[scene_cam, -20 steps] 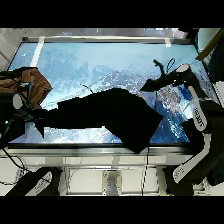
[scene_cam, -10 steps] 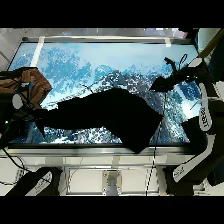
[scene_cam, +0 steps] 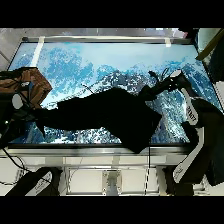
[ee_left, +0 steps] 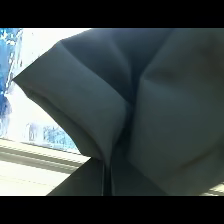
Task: Fold the clothes and pants, and hang the long-sleeved shirts on hangers.
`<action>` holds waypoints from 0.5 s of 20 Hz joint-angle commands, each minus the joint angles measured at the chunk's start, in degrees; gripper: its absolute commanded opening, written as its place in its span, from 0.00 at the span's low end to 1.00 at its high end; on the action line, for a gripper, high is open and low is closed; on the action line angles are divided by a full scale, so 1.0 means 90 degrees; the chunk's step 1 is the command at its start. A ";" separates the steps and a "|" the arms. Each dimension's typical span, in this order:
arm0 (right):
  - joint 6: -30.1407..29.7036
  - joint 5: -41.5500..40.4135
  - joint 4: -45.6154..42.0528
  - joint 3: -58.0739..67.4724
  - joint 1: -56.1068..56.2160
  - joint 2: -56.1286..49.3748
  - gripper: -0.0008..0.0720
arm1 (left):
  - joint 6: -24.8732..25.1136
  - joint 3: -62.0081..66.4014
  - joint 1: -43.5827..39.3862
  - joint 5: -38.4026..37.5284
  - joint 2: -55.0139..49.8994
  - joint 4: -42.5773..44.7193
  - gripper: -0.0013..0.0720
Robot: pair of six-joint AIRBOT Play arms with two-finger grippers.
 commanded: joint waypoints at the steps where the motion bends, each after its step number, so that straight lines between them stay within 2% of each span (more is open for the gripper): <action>1: -0.0571 0.0386 0.0886 0.0000 0.0233 -0.0027 0.04 | 0.0002 0.0005 0.0002 0.0019 -0.0002 0.0056 0.03; 6: -0.0257 0.0731 0.0454 0.0469 -0.0231 0.0937 0.04 | 0.0005 0.0454 0.0002 0.0024 0.0000 0.0075 0.03; 10: -0.0104 0.0867 -0.0384 0.0653 -0.0899 0.2516 0.04 | 0.0002 0.1409 0.0002 0.0296 0.0022 0.0073 0.03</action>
